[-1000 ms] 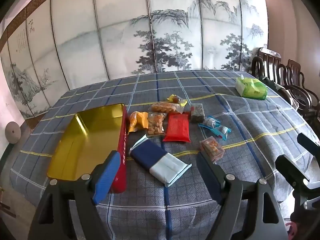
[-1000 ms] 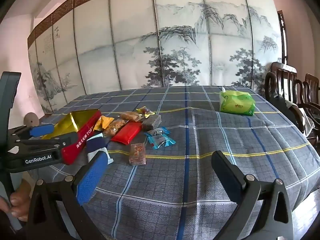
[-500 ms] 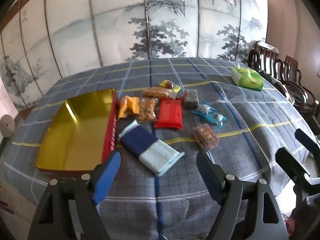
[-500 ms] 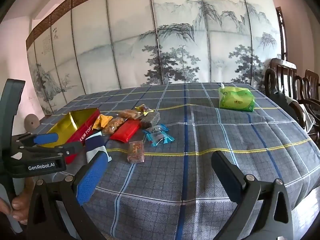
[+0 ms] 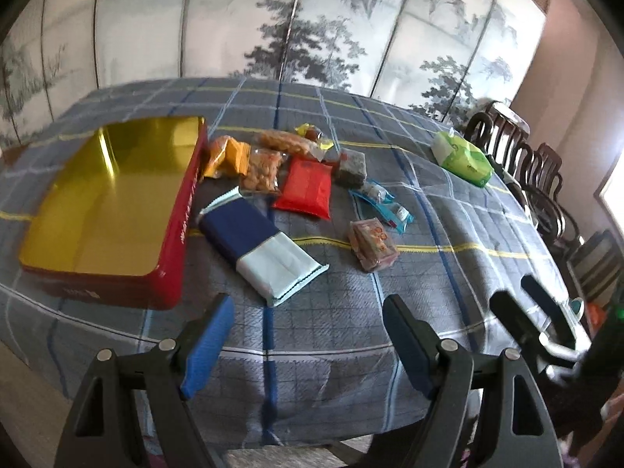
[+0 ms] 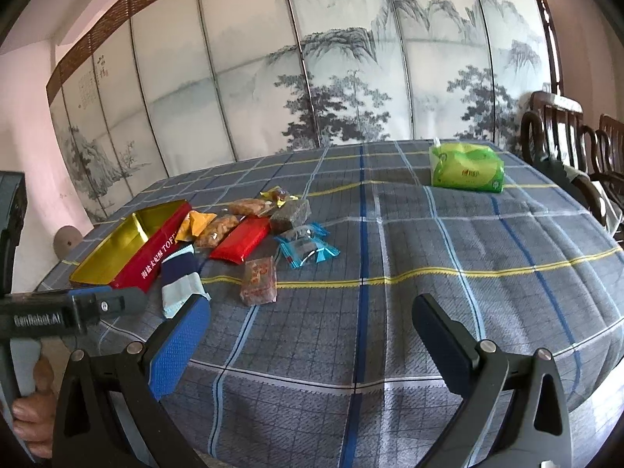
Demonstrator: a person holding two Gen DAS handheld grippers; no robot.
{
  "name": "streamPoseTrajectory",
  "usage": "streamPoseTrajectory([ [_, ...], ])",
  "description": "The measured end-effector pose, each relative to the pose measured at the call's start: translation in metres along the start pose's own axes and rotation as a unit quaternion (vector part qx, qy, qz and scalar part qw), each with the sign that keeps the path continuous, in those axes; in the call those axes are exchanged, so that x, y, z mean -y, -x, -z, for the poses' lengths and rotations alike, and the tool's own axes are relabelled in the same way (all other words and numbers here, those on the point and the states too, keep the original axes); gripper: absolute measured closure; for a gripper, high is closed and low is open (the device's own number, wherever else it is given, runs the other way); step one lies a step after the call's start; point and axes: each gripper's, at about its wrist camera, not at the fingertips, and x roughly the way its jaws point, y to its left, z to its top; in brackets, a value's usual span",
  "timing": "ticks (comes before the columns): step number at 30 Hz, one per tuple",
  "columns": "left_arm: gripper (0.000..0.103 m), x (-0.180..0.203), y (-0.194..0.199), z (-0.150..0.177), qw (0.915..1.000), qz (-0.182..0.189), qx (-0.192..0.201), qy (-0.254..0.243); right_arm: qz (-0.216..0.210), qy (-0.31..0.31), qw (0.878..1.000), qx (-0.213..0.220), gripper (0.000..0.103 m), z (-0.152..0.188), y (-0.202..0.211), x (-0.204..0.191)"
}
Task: Organize snacks
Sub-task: 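Move the left tool toward the blue-and-white pack, then close the left tool on the blue-and-white pack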
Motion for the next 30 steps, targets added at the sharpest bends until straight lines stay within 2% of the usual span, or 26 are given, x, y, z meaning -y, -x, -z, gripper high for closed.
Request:
streamPoseTrajectory([
  [8, 0.023, -0.003, -0.02, -0.021, 0.9994, -0.001, -0.025, 0.026, -0.004, -0.015, 1.0, -0.004, 0.0, 0.0, -0.006, 0.012],
  [10, 0.023, -0.004, -0.03, -0.029, 0.9983, -0.022, -0.039, 0.038, -0.006, -0.021, 1.0, -0.009, 0.0, 0.001, -0.01, 0.015],
  [14, 0.023, -0.008, -0.053, -0.044, 0.9935, -0.028, -0.069, 0.086, -0.013, -0.026, 0.999, -0.019, 0.0, 0.003, -0.016, 0.018],
  [20, 0.023, -0.007, -0.077, -0.057, 0.9862, -0.081, -0.091, 0.113, -0.016, -0.028, 0.999, -0.019, 0.0, -0.003, -0.02, 0.025],
  [24, 0.023, -0.009, -0.091, -0.058, 0.9801, -0.101, -0.111, 0.13, -0.017, -0.035, 0.999, -0.024, 0.0, -0.005, -0.024, 0.032],
  [30, 0.023, -0.012, -0.099, -0.063, 0.9752, -0.128, -0.115, 0.139, -0.019, -0.043, 0.998, -0.031, 0.0, -0.005, -0.028, 0.039],
])
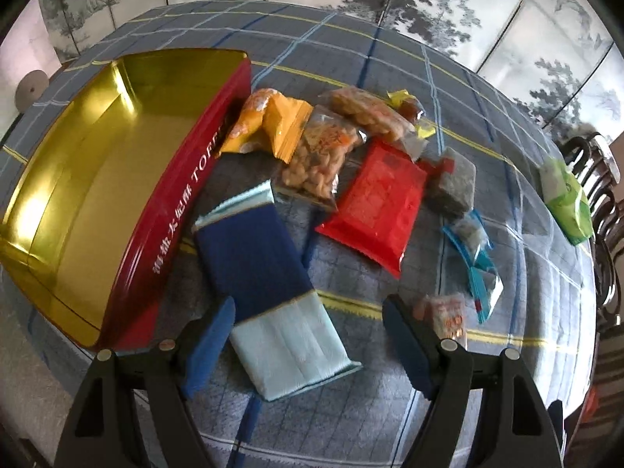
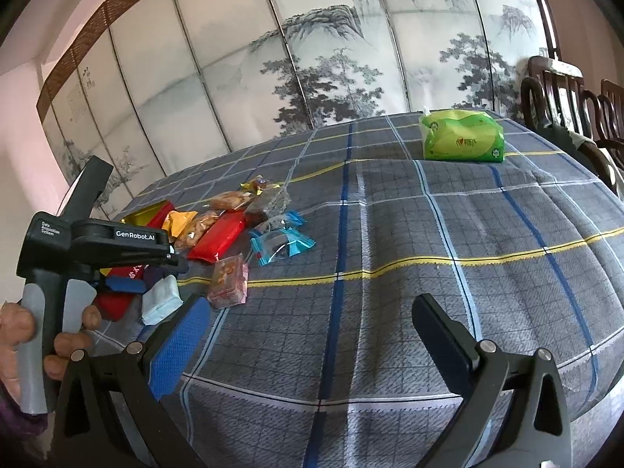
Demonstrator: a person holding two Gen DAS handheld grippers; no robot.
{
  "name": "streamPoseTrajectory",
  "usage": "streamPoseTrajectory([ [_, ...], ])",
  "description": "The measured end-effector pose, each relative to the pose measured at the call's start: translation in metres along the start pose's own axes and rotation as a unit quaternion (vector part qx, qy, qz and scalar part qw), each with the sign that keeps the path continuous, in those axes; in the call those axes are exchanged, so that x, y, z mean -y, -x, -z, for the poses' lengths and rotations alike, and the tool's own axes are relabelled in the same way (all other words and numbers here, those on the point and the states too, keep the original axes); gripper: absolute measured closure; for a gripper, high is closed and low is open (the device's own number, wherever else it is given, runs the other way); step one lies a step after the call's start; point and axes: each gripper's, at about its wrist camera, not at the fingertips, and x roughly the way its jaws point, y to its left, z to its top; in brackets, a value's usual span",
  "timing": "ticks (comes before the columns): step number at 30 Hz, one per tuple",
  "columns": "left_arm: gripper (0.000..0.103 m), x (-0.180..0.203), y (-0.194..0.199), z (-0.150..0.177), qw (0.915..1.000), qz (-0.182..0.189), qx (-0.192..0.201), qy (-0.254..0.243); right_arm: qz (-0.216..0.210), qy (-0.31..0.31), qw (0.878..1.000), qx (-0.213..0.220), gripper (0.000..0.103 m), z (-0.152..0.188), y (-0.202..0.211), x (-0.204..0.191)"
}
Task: Organize snacks
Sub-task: 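Close the left tool on the blue-and-white pack, then lift the blue-and-white pack with the left tool over the gold tin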
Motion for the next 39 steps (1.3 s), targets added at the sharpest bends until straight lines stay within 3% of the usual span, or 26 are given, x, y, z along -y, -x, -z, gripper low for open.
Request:
streamPoseTrajectory([
  [9, 0.023, -0.003, -0.007, -0.009, 0.9991, -0.032, -0.017, 0.022, 0.002, -0.011, 1.0, -0.008, 0.0, -0.003, -0.006, 0.009],
  [13, 0.024, -0.011, -0.022, -0.01, 0.9972, -0.04, -0.05, 0.037, 0.003, -0.013, 1.0, -0.013, 0.0, -0.004, -0.01, 0.01],
  [19, 0.029, -0.012, -0.022, -0.01, 0.9975, -0.052, -0.038, 0.03, 0.004, -0.011, 1.0, -0.016, 0.0, -0.004, -0.013, 0.009],
  [21, 0.044, -0.01, -0.023, -0.011, 0.997, -0.067, -0.031, 0.025, 0.004, -0.01, 1.0, -0.017, 0.0, -0.004, -0.013, 0.008],
  [39, 0.048, -0.008, -0.005, 0.009, 0.9976, -0.055, 0.015, -0.038, 0.004, 0.005, 0.999, -0.036, 0.0, -0.005, -0.023, -0.005],
])
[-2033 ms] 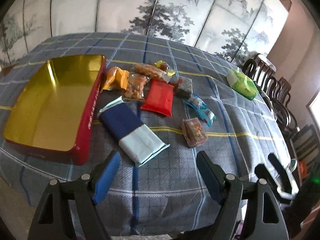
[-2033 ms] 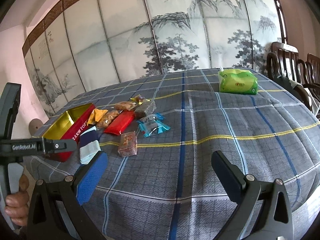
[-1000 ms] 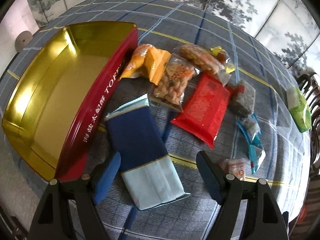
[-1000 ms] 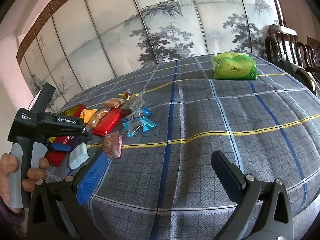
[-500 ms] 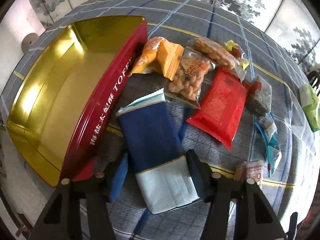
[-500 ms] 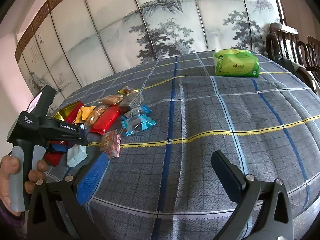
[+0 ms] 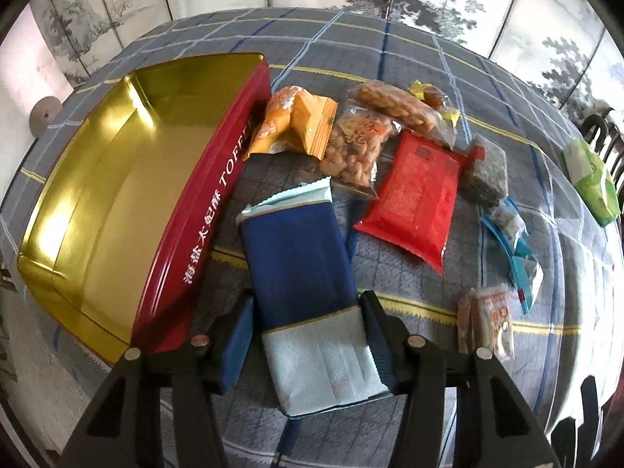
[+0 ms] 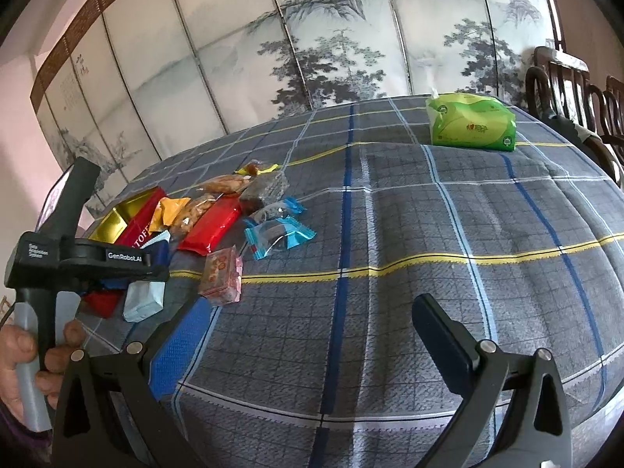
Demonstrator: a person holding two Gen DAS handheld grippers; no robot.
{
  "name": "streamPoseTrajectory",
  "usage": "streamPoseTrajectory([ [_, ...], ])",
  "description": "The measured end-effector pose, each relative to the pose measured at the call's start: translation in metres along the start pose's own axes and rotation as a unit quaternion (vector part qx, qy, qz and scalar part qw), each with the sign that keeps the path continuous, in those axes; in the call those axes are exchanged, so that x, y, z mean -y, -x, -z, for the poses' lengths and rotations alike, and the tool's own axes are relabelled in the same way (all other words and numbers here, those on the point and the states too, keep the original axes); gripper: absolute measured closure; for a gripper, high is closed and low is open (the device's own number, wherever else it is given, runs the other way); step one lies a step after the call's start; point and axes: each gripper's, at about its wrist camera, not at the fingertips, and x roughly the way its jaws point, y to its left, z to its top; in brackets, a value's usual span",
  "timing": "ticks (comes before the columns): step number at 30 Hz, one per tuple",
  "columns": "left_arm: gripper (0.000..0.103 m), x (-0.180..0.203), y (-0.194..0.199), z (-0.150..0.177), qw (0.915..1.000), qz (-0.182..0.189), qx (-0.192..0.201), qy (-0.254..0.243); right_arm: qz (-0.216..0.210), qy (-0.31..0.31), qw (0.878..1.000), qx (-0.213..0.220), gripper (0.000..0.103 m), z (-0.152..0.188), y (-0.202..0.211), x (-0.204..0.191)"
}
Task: Organize snacks
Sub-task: 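Lift the blue-and-white pack with the left tool over the gold tin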
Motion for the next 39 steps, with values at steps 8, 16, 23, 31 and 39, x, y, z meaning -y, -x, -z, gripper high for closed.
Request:
streamPoseTrajectory([
  [8, 0.048, 0.001, 0.029, 0.015, 0.9987, -0.001, 0.037, -0.036, -0.008, 0.019, 1.0, -0.009, 0.0, 0.0, -0.004, -0.015],
  [16, 0.048, -0.005, 0.064, 0.014, 0.9952, 0.004, 0.08, -0.056, -0.023, 0.049, 0.998, -0.021, 0.0, -0.001, -0.011, -0.033],
  [23, 0.048, -0.021, 0.09, 0.012, 0.9929, 0.012, 0.102, -0.059, -0.032, 0.056, 0.998, -0.029, 0.0, -0.005, -0.018, -0.041],
  [31, 0.048, -0.039, 0.109, 0.009, 0.9905, 0.01, 0.121, -0.065, -0.057, 0.062, 0.996, -0.04, 0.0, -0.015, -0.033, -0.05],
  [39, 0.048, -0.063, 0.122, 0.003, 0.9884, -0.004, 0.139, -0.062, -0.069, 0.085, 0.993, -0.054, 0.0, -0.02, -0.05, -0.068],
])
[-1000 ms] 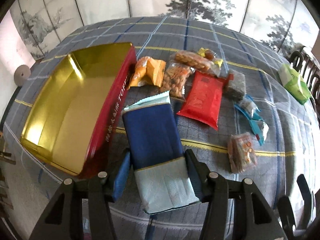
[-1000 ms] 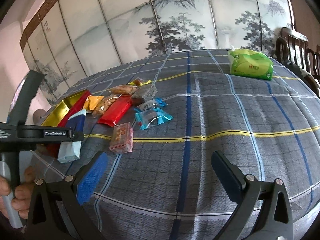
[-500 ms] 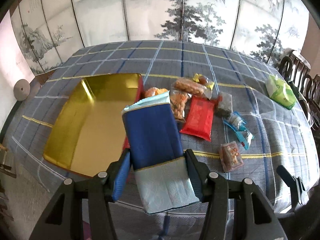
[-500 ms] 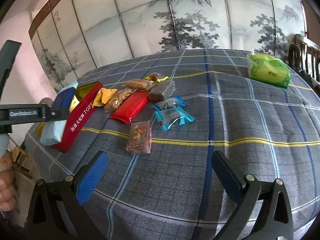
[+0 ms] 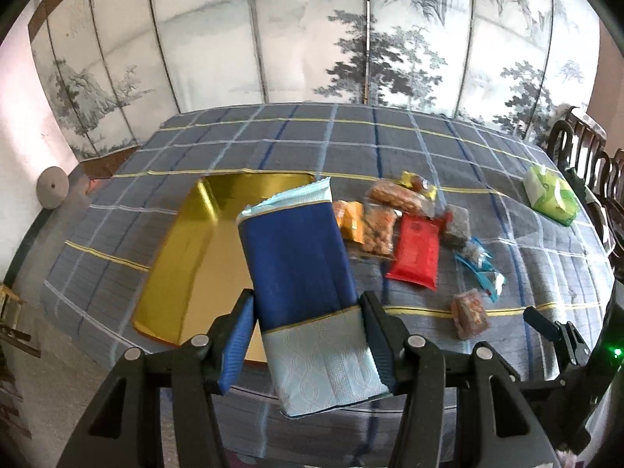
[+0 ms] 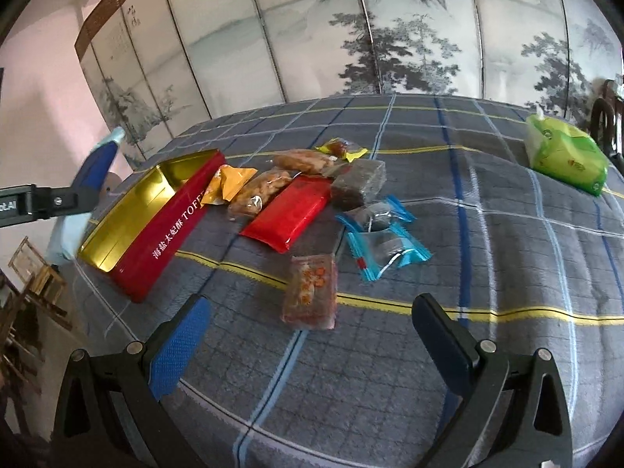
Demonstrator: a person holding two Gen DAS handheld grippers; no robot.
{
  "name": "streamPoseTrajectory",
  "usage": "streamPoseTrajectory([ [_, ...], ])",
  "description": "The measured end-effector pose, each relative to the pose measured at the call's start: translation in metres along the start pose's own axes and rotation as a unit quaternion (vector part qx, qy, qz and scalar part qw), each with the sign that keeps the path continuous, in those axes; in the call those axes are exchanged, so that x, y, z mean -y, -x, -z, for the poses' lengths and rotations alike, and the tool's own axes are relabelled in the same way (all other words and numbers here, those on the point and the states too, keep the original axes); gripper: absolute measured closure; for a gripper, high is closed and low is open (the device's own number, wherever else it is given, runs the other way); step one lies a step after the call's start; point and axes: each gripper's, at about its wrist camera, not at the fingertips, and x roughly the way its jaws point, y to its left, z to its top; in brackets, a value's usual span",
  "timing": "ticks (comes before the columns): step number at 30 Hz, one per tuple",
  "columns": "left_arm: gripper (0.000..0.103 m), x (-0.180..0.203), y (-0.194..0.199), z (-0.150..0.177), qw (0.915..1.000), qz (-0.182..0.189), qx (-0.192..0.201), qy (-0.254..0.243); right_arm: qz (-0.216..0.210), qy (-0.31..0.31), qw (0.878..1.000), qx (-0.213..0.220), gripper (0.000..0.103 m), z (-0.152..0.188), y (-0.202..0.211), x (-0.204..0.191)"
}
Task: Organize snacks
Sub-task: 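Lift the blue-and-white pack with the left tool over the gold tin, then lower the pack into the tin and open the left tool while the right tool grasps the brown box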
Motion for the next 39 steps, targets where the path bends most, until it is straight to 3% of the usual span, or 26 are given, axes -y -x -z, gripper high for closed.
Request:
streamPoseTrajectory([
  [21, 0.048, -0.067, -0.027, -0.02, 0.9997, -0.018, -0.008, 0.011, 0.016, -0.005, 0.998, -0.056, 0.028, -0.004, -0.039, -0.003],
  [31, 0.048, -0.089, -0.065, -0.036, 0.9994, -0.006, -0.035, 0.001, 0.029, 0.001, 0.998, -0.056, 0.029, -0.007, -0.045, -0.009],
  [39, 0.048, -0.114, -0.104, -0.059, 0.9983, 0.006, -0.056, 0.012, 0.052, 0.014, 0.997, -0.047, 0.048, -0.006, -0.046, -0.011],
])
